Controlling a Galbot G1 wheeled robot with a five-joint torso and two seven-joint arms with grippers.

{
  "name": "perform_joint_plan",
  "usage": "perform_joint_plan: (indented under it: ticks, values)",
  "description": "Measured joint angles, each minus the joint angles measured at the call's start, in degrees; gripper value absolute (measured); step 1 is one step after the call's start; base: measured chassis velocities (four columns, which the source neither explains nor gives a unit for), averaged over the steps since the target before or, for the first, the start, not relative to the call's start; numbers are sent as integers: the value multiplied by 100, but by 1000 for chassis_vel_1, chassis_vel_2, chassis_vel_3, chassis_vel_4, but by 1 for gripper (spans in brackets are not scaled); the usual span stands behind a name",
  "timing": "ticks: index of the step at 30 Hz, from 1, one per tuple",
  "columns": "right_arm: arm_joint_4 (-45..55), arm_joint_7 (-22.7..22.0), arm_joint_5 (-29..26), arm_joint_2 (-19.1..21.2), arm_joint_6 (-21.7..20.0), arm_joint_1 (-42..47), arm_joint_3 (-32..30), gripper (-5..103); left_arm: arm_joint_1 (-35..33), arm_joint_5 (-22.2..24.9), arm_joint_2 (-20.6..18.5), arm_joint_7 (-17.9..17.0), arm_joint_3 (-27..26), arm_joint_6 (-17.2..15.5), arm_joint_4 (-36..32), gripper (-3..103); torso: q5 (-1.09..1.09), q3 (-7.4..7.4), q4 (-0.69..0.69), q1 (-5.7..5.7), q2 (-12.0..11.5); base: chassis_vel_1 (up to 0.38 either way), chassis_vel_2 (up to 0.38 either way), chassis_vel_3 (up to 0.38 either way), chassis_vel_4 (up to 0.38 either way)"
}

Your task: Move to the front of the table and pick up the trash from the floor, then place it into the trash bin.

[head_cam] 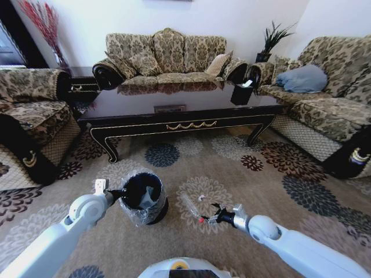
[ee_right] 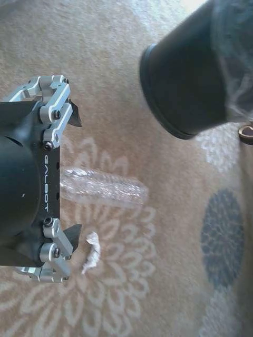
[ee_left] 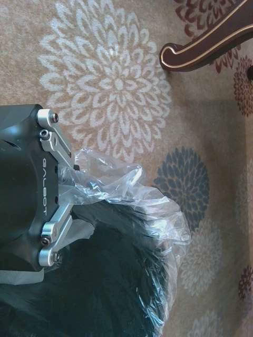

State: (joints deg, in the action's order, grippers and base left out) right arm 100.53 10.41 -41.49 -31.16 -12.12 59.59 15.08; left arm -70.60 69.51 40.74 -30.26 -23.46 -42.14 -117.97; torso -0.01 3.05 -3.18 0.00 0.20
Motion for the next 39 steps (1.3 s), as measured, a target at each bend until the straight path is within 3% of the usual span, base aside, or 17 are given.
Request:
perform_joint_plan:
  ticks: [11, 20, 39]
  values:
    - [-1020, 112, -271, -499, 158, -875, 1027, 100, -49, 118, -101, -91, -48, 0, -54, 2, 1, 0, 1, 0, 0, 0, 0, 0, 0]
    - [-1553, 140, -274, -983, 269, -1010, 1162, 100, -94, 127, -130, -79, -36, 0, -34, 2, 1, 0, 2, 0, 0, 0, 0, 0, 0]
    - [-2122, 201, 79, -1268, 410, -1115, 1360, 100, -24, 210, -84, -138, 10, 0, -7, 2, 1, 0, 1, 0, 0, 0, 0, 0, 0]
